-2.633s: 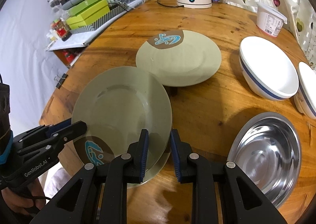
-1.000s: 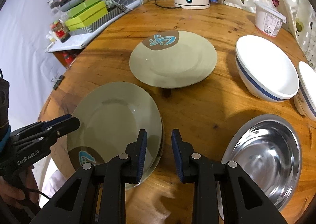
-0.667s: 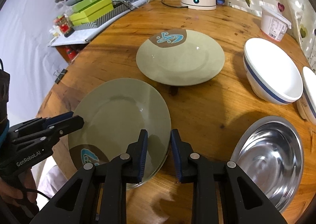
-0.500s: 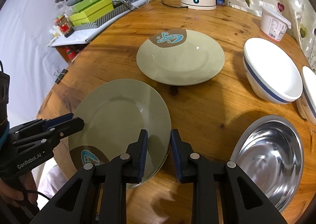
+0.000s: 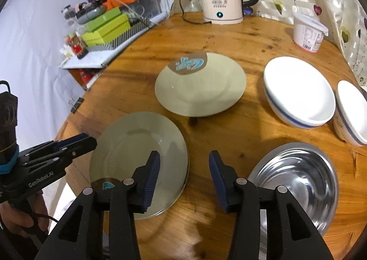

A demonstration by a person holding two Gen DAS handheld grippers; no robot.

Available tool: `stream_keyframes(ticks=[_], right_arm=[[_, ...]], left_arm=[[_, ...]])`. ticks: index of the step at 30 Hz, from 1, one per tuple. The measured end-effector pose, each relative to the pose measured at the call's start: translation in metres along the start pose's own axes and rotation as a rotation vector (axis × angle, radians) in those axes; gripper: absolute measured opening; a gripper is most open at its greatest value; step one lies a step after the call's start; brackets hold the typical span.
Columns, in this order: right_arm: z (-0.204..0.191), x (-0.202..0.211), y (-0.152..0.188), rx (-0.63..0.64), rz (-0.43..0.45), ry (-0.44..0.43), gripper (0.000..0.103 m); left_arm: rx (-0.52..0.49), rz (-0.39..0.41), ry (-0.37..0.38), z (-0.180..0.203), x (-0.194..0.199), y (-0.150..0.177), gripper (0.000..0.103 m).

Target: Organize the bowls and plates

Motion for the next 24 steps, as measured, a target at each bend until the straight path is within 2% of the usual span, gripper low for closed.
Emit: stream_keyframes(ticks=[12, 24], right_arm=[[0.011, 0.009, -0.002, -0.035, 0.014, -0.022, 0.047], [0.025, 0.007, -0.008, -0.076, 0.006, -0.007, 0.047]], left_arm=[[-0.047, 0.008, 0.007, 0.018, -0.003, -0.011, 0.029], [-0.059, 0.004, 0.014, 0.023, -0.012, -0.022, 0.029]])
Point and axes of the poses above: each gripper's, at about its wrist camera, not at the fingertips, and x roughly against the way its jaws point, z to its right, y to its underside, the point moved 3 cm from there along -x, roughly the way its jaws point, and after that the axes turned 14 degrees about y, right-handed, at the moved point
